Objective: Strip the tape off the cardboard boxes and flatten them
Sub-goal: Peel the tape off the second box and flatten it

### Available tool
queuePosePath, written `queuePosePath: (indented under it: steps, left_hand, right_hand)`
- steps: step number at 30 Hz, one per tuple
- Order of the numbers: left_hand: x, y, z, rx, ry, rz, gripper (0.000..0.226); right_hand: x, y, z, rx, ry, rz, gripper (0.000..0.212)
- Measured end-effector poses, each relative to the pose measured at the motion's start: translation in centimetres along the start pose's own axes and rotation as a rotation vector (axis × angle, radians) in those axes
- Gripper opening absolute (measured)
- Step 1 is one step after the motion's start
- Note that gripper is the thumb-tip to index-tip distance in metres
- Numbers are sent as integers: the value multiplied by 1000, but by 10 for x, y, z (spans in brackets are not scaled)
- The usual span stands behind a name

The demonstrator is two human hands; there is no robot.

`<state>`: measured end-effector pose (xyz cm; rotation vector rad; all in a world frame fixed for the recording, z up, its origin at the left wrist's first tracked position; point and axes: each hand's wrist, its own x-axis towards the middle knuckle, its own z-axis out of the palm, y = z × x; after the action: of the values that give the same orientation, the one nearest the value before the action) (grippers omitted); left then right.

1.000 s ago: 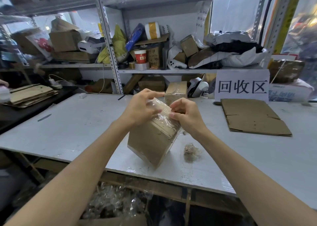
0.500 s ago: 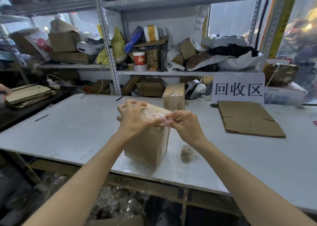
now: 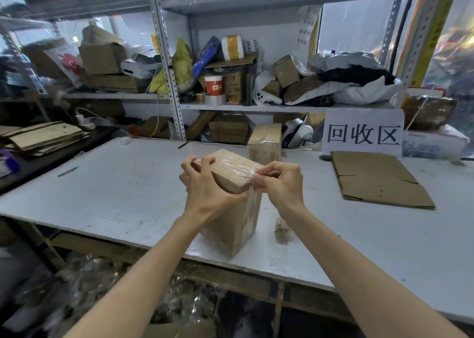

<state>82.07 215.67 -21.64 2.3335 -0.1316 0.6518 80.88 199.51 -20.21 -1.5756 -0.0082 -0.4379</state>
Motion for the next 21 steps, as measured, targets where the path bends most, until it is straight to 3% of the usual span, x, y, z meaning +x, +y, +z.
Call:
queuePosePath:
  steps: [6, 10, 13, 16, 17, 21]
  left_hand:
    - [18, -11, -18, -126, -205, 56, 103]
    - [22, -8, -14, -152, -227, 107, 85]
    - [26, -10, -13, -146, -221, 83, 71]
    - [30, -20, -18, -179, -249, 63, 69]
    - [30, -22, -19, -191, -267, 67, 69]
    - [30, -19, -17, -236, -377, 88, 67]
  right_hand:
    - [9, -6, -17, 116, -175, 167, 11]
    - [15, -9, -30, 142, -301, 297, 4]
    - [19, -12, -41, 118, -326, 241, 24]
    - [24, -9, -54, -247, -84, -13, 25]
    - [25, -8, -56, -346, -88, -85, 26]
    - [17, -1, -45, -359, -405, -144, 40]
